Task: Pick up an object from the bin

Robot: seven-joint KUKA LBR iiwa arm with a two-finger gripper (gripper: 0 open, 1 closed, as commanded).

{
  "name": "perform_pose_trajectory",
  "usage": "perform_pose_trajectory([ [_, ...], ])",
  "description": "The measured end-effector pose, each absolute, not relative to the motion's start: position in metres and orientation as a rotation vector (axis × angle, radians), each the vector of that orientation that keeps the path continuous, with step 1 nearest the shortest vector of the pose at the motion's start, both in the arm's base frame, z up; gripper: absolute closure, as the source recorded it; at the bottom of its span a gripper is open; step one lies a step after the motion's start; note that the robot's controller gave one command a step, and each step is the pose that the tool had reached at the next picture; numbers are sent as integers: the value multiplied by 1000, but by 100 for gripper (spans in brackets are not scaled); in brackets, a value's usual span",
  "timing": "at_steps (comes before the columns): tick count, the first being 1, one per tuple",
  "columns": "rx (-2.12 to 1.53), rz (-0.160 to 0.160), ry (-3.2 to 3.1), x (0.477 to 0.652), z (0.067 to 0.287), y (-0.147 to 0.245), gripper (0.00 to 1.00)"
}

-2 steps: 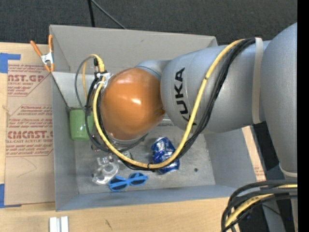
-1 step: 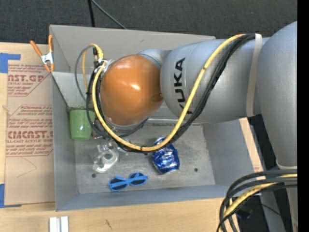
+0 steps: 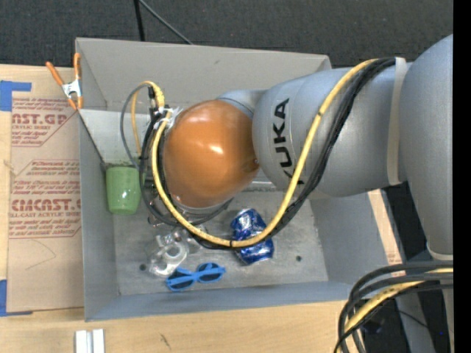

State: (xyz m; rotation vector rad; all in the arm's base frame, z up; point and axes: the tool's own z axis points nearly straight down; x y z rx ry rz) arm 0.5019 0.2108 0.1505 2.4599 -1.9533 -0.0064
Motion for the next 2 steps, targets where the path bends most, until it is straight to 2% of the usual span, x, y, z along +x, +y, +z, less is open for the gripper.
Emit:
perform_pose_trajectory([
  [1, 2490, -8, -1917, 481, 148, 239, 100],
  [2, 2501, -1, -1908, 530, 145, 231, 100],
])
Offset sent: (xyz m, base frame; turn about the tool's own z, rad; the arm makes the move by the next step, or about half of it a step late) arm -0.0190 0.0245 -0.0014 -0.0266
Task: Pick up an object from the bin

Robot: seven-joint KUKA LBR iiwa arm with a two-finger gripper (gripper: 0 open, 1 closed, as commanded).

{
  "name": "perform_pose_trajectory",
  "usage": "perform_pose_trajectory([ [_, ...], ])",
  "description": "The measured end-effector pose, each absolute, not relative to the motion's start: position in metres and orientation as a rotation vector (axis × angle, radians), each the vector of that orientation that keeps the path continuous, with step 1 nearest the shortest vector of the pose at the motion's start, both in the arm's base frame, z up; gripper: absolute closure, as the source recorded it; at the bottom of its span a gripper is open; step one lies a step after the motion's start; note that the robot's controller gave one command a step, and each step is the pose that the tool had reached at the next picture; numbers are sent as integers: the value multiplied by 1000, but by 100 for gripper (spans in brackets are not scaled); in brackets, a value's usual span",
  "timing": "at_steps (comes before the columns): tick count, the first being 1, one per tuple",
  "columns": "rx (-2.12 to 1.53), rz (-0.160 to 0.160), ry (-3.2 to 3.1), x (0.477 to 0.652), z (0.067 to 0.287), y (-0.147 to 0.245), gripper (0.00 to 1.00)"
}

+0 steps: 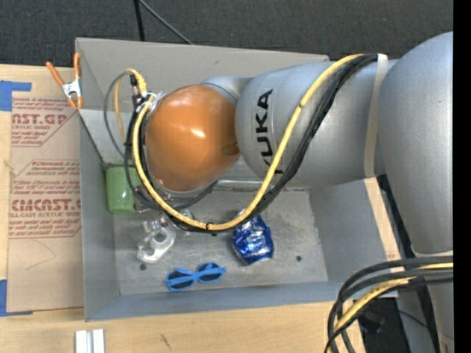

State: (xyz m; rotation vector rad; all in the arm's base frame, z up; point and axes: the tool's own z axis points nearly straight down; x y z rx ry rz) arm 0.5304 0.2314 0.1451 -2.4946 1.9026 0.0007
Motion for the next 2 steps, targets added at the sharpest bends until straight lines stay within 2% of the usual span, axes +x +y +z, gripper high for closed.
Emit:
perform_pose_trajectory([
  [1, -2506, 2, 1891, 551, 132, 222, 100],
  [2, -2527, 0, 1856, 569, 167, 236, 100],
])
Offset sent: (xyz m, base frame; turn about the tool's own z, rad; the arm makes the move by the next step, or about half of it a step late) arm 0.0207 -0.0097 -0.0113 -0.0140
